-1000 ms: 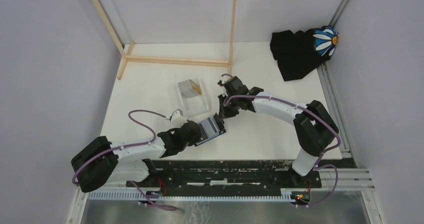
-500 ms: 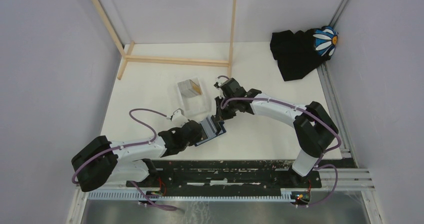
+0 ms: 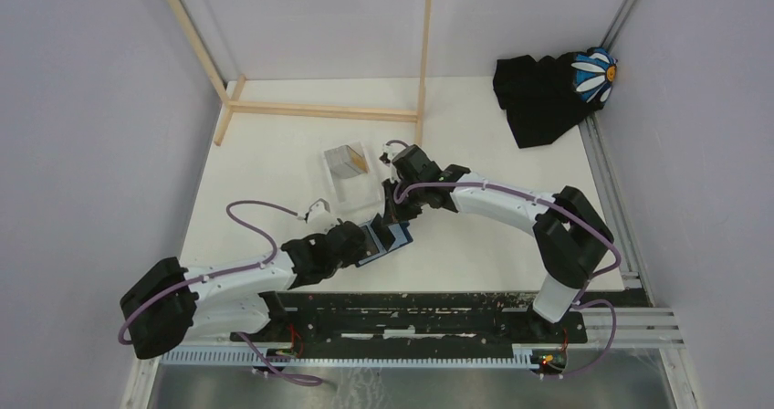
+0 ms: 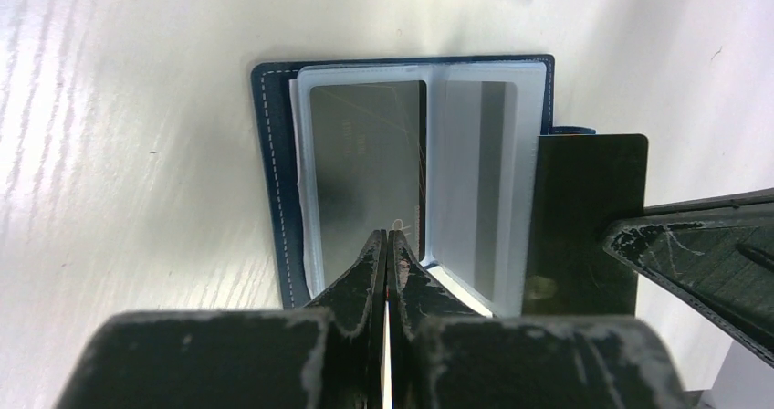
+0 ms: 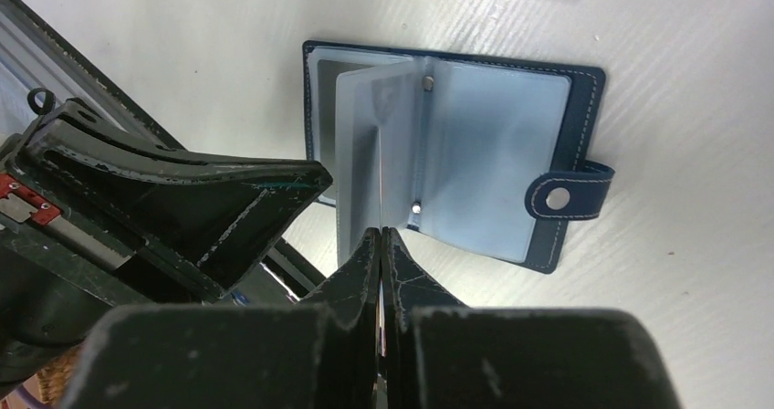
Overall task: Put the credit cards into the card holder
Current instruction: Turn over the card slot in the card holder, then insert the credit card into the card holder.
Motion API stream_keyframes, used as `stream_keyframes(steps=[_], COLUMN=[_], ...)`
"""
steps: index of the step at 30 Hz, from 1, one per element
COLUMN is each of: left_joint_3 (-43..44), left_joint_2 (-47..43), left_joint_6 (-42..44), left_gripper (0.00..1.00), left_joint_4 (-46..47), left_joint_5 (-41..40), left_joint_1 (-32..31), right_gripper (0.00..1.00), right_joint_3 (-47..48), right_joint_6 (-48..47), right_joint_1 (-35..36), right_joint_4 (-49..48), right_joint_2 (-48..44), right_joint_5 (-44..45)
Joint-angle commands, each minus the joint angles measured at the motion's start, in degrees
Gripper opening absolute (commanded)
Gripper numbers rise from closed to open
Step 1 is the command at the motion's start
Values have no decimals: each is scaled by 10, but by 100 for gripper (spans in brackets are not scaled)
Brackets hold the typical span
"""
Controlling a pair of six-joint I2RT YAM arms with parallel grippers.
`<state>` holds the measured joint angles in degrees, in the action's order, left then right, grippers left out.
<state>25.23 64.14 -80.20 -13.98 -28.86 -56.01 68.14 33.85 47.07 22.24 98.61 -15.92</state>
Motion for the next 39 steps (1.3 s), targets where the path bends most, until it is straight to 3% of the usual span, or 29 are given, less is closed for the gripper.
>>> stream_keyframes(steps=[1, 11, 39], left_joint_3=[16, 23, 20], left_joint_2=[-35, -87, -44], left_joint_6=[-36, -48, -41], left_gripper=[3, 3, 3], left_joint_4=[-48, -119, -85], left_joint_5=[-38, -66, -62], left_joint_1=[-6, -12, -14], right_gripper=[1, 1, 1], right_joint_3=[28, 20, -7], right_joint_6=[5, 5, 16], right_joint_1=[10, 17, -10], right_joint_4=[-25, -36, -83], right_joint_2=[11, 26, 56], right_joint_5=[-4, 0, -10])
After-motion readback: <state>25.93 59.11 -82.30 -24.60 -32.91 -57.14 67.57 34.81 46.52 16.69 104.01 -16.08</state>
